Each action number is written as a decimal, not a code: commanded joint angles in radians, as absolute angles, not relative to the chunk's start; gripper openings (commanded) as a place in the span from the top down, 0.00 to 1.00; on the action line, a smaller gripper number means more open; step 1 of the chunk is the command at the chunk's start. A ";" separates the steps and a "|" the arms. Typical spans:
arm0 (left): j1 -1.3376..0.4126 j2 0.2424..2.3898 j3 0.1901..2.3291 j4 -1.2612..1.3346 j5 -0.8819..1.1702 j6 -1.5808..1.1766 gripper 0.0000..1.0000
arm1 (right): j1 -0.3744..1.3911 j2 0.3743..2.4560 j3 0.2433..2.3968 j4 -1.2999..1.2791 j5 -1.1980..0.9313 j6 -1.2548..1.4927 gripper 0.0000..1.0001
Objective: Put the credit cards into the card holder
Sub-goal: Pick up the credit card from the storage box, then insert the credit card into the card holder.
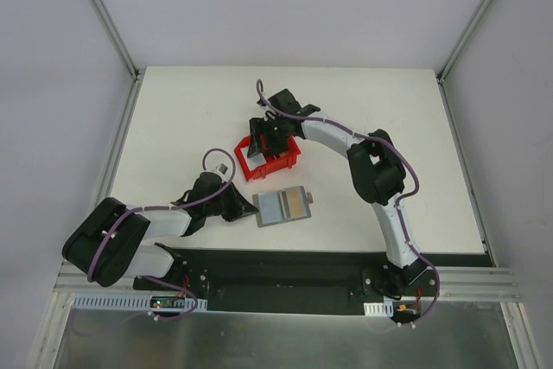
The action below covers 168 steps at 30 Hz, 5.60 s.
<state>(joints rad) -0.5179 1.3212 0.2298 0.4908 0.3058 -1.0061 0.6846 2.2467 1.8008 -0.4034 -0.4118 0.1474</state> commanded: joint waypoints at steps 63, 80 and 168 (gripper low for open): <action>-0.528 1.324 0.210 0.334 0.267 -0.928 1.00 | 0.647 1.477 0.720 0.290 -0.477 0.495 1.00; -0.528 1.319 0.201 0.330 0.264 -0.934 1.00 | 0.683 1.650 0.606 0.492 -0.452 0.531 1.00; -0.528 1.226 0.192 0.315 0.273 -0.965 1.00 | 0.916 1.588 0.868 0.017 -0.212 0.431 0.54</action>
